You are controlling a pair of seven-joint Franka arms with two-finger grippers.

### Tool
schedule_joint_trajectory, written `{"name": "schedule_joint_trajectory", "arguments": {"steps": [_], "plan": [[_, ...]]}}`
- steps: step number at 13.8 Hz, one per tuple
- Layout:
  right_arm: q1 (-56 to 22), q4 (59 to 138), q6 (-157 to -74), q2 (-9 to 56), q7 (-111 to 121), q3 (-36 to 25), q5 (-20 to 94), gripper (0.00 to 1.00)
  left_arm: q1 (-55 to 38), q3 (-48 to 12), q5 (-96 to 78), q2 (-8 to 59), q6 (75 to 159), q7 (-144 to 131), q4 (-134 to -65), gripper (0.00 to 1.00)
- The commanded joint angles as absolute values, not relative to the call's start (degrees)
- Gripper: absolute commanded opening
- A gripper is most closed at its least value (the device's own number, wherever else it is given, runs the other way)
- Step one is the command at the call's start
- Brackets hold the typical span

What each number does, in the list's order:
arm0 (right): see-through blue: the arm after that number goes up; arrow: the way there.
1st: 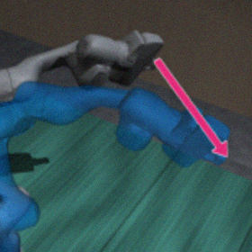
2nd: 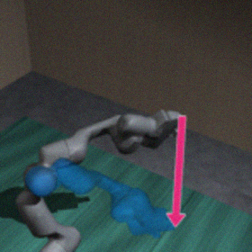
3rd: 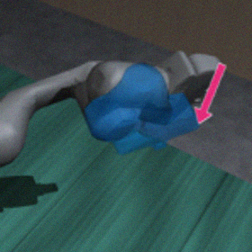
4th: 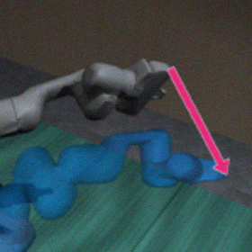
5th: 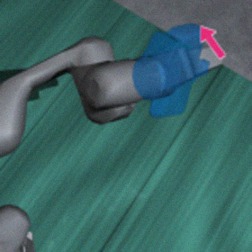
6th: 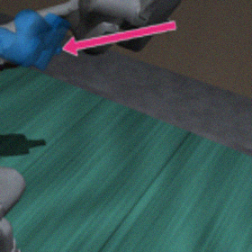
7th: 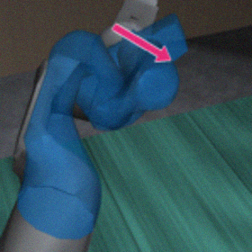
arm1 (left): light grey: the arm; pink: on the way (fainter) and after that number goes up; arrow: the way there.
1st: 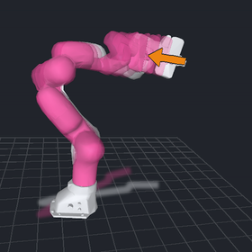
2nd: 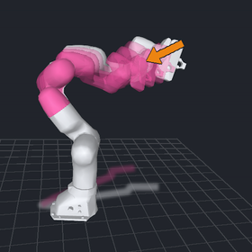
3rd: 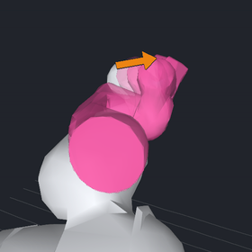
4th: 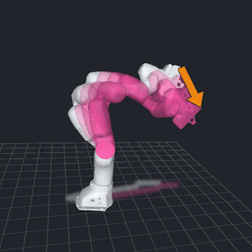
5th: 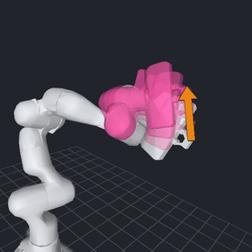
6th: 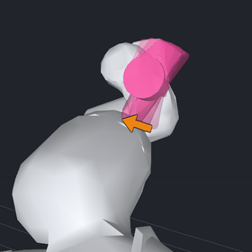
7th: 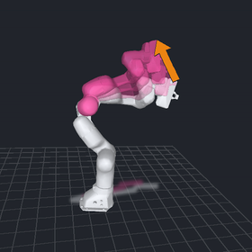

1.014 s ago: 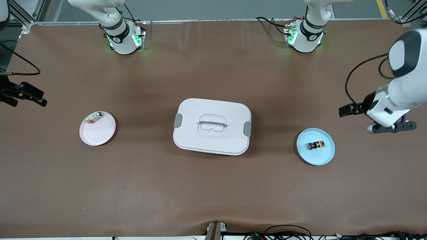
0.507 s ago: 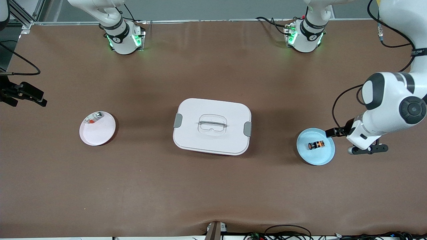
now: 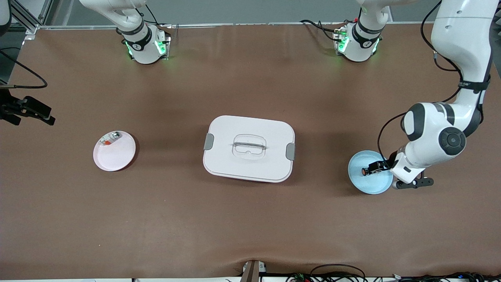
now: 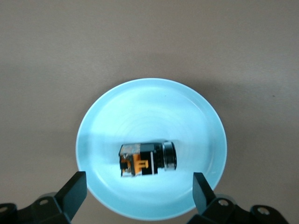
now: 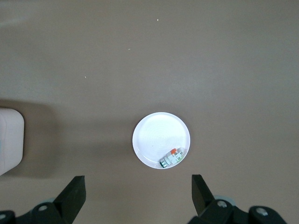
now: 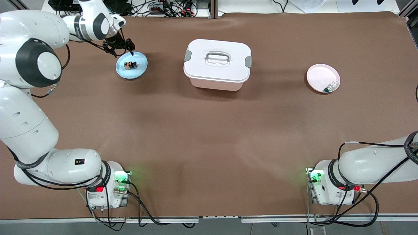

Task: Transfer orange switch to right arm and place
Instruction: 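Lower the left gripper onto the orange switch on the blue plate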

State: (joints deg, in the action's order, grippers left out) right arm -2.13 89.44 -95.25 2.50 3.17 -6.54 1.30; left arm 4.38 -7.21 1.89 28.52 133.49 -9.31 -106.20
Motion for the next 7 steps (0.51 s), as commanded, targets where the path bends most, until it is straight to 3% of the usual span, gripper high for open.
{"name": "schedule_joint_trajectory", "arguments": {"steps": [1, 7], "plan": [[-2.2, 88.2, -94.4, 2.9, 3.3, -6.7, 0.5, 1.0, 4.1, -7.3, 3.0, 30.0, 136.1, -11.1, -106.8, 1.0], [-2.2, 88.2, -94.4, 2.9, 3.3, -6.7, 0.5, 1.0, 4.2, -7.3, 3.0, 33.1, 139.0, -11.6, -107.0, 1.0]]}}
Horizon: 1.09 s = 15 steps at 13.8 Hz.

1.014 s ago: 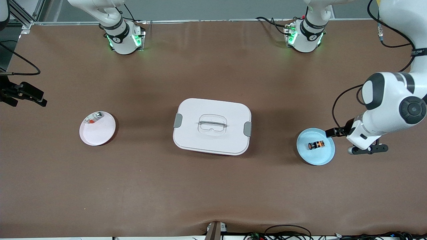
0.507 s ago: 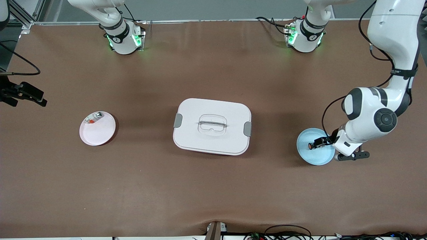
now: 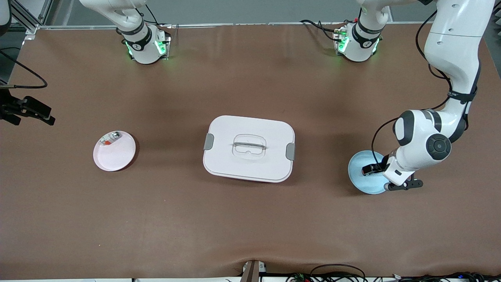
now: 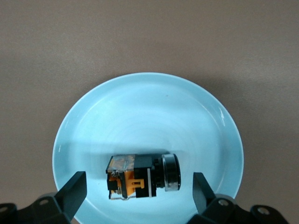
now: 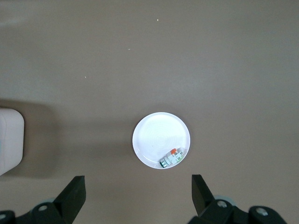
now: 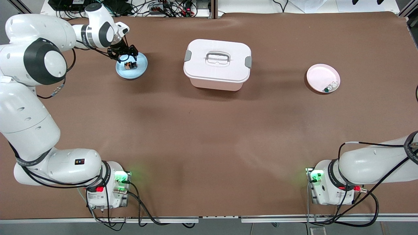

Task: Transfer orange switch to right arm and place
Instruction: 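Lower the left gripper onto the orange switch on the blue plate, then close the left gripper on the switch and lift it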

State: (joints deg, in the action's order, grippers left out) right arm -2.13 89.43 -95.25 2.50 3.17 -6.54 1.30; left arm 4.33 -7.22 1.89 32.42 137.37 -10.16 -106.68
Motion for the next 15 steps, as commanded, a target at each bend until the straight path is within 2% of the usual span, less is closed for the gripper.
{"name": "schedule_joint_trajectory", "arguments": {"steps": [1, 8, 9, 11, 12, 14, 15], "plan": [[-2.2, 88.2, -94.4, 2.9, 3.3, -6.7, 0.5, 1.0, 4.2, -7.3, 3.0, 33.5, 139.6, -11.6, -107.0, 1.0], [-2.1, 87.9, -94.3, 2.9, 3.3, -6.8, 0.5, 1.0, 4.0, -7.4, 3.0, 35.1, 140.9, -11.7, -107.0, 1.0], [-2.1, 87.9, -94.3, 2.9, 3.3, -6.8, 0.5, 1.0, 4.0, -7.4, 3.0, 35.3, 140.9, -11.6, -107.0, 0.94], [-2.1, 87.9, -94.3, 2.9, 3.3, -6.8, 0.5, 1.0, 4.0, -7.4, 3.0, 35.5, 140.9, -11.6, -107.0, 0.74], [-2.1, 87.9, -94.3, 2.9, 3.3, -6.8, 0.5, 1.0, 4.0, -7.5, 3.0, 35.5, 140.9, -11.6, -107.0, 0.59], [-2.1, 87.9, -94.3, 2.9, 3.3, -6.8, 0.5, 1.0, 4.0, -7.6, 2.8, 35.4, 140.6, -11.6, -107.0, 0.12], [-2.1, 87.9, -94.3, 2.9, 3.3, -6.8, 0.5, 1.0, 4.0, -7.6, 2.5, 35.2, 140.3, -11.6, -106.9, 0.0]]}}
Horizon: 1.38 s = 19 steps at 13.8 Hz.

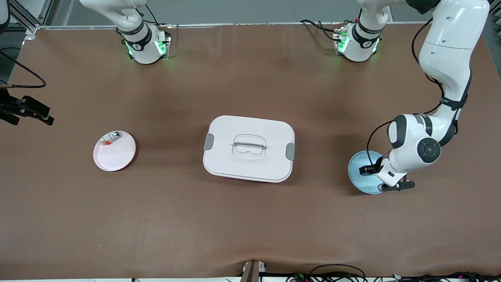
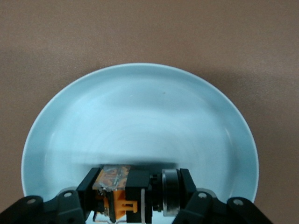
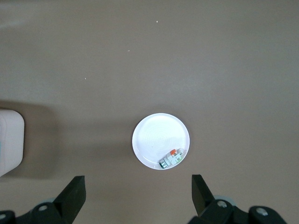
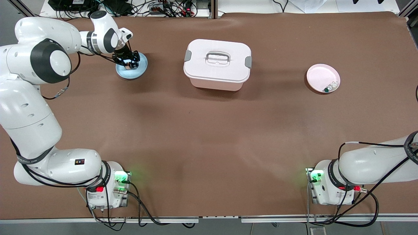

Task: Transfer orange switch to right arm and place
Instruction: 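Close the left gripper on the switch and lift it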

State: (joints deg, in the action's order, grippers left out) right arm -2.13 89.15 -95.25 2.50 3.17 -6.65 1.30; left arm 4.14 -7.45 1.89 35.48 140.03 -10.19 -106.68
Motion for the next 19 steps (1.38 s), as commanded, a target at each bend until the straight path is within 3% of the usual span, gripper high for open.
{"name": "schedule_joint_trajectory", "arguments": {"steps": [1, 9, 19], "plan": [[-2.0, 87.9, -94.3, 2.9, 3.3, -6.8, 0.5, 1.0, 4.0, -7.6, 2.5, 34.7, 140.2, -11.4, -106.8, 0.0], [-2.1, 87.9, -94.4, 2.9, 3.3, -6.7, 0.6, 1.0, 4.2, -12.4, 2.0, 26.2, 133.3, -18.4, -106.0, 0.0], [-2.8, 87.9, -93.6, 3.0, 3.0, -6.5, 1.2, 1.0, 4.0, -24.1, -4.9, 24.3, 118.0, -42.2, -94.4, 0.0]]}}
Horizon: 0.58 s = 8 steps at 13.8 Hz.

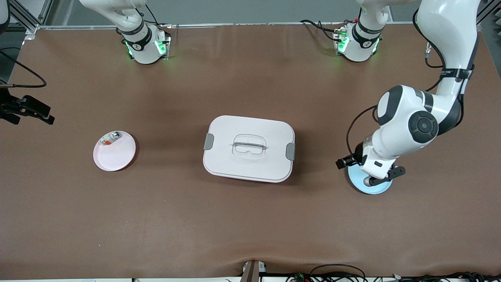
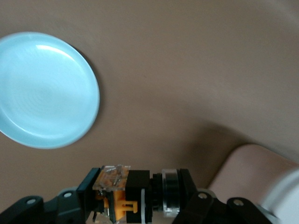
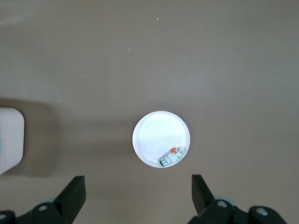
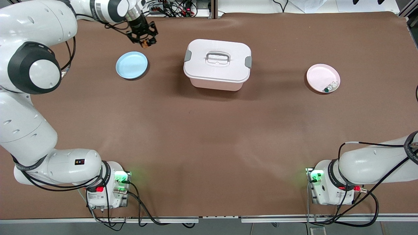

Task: Transfer orange switch to right arm and place
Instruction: 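Close the left gripper on the switch and lift it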

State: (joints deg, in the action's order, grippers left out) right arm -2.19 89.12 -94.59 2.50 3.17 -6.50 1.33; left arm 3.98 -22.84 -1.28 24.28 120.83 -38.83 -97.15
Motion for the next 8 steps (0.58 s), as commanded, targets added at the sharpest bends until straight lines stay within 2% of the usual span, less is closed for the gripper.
{"name": "schedule_joint_trajectory", "arguments": {"steps": [1, 4, 8], "plan": [[-2.9, 87.9, -93.5, 3.0, 3.0, -6.4, 1.4, 1.0, 3.8, -25.0, -6.9, 24.4, 117.2, -44.2, -93.3, 0.0], [-3.9, 88.2, -93.5, 3.2, 2.9, -6.3, 1.5, 1.0, 3.5, -29.4, -8.8, 24.9, 116.8, -53.4, -91.9, 0.0], [-9.6, 88.7, -93.4, 3.3, 1.6, -6.3, 1.1, 1.0, 1.9, -31.6, -14.2, 25.7, 116.8, -61.2, -89.1, 0.0]]}}
